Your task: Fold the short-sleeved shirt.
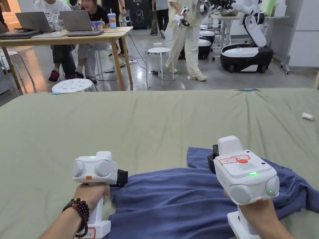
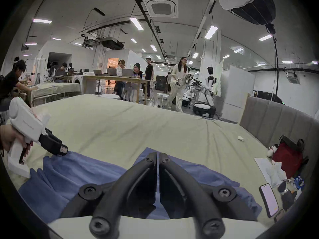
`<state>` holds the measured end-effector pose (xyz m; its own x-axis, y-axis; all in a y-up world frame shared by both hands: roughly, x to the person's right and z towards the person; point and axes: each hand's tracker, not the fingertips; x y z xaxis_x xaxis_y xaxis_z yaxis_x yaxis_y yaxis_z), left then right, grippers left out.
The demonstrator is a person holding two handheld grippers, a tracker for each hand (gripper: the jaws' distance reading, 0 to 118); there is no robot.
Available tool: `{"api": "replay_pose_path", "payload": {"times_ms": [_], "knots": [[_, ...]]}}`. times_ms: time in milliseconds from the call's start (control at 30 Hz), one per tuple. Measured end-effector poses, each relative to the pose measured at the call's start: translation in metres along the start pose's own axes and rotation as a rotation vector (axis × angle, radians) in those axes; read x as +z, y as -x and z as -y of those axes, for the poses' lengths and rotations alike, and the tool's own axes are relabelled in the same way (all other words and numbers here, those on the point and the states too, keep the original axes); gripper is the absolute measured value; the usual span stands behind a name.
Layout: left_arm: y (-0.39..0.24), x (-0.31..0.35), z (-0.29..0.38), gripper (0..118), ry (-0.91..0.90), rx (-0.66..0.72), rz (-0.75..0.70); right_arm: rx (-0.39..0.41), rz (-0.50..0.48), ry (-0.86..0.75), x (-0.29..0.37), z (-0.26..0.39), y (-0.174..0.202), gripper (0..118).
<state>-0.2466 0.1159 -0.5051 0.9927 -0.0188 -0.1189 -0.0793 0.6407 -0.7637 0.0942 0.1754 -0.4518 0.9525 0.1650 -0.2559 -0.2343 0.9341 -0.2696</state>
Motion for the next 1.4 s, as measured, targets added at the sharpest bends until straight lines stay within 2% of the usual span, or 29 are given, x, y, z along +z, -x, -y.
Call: {"api": "replay_pose_path", "payload": {"times_ms": [200,233,300,333,500,633,800,1000,1033,1100,1133,1200,1267,1400], "knots": [[-0.002,-0.001,0.006,71,-0.004,0.011,-0.004,0.001,-0.01,0.037,-0.01,0.013,0.005,4],[-0.002,0.0,0.006,63,-0.006,0.013,-0.001,0.0,-0.012,0.041,-0.01,0.014,0.006,4],[-0.002,0.004,0.008,26,-0.016,0.025,0.013,0.003,-0.011,0.046,-0.01,0.016,0.008,4],[-0.003,0.007,0.009,2,-0.023,0.028,0.015,0.003,-0.011,0.047,-0.01,0.016,0.008,4],[-0.005,0.018,0.008,2,-0.025,0.016,0.032,-0.003,-0.008,0.048,-0.003,0.012,0.007,4],[0.002,0.038,-0.004,2,-0.082,0.091,0.077,-0.012,0.032,0.043,0.005,0.008,-0.011,4],[-0.009,0.063,-0.017,2,-0.177,0.063,0.117,-0.055,0.137,0.062,0.019,0.012,-0.066,4],[-0.046,0.071,-0.016,2,-0.19,0.041,0.129,-0.19,0.246,0.138,0.044,0.039,-0.159,5],[-0.052,0.069,-0.015,2,-0.189,0.038,0.131,-0.21,0.261,0.168,0.049,0.044,-0.172,12],[-0.065,0.067,-0.013,2,-0.188,0.022,0.133,-0.243,0.292,0.257,0.051,0.058,-0.199,61],[-0.071,0.065,-0.013,2,-0.185,0.016,0.135,-0.263,0.294,0.295,0.05,0.066,-0.21,75],[-0.082,0.062,-0.011,2,-0.177,0.007,0.141,-0.281,0.292,0.319,0.047,0.08,-0.225,71],[-0.089,0.057,-0.013,2,-0.17,-0.009,0.152,-0.318,0.312,0.353,0.044,0.091,-0.237,71],[-0.098,0.053,-0.013,2,-0.17,-0.043,0.156,-0.34,0.317,0.395,0.036,0.108,-0.252,71]]}}
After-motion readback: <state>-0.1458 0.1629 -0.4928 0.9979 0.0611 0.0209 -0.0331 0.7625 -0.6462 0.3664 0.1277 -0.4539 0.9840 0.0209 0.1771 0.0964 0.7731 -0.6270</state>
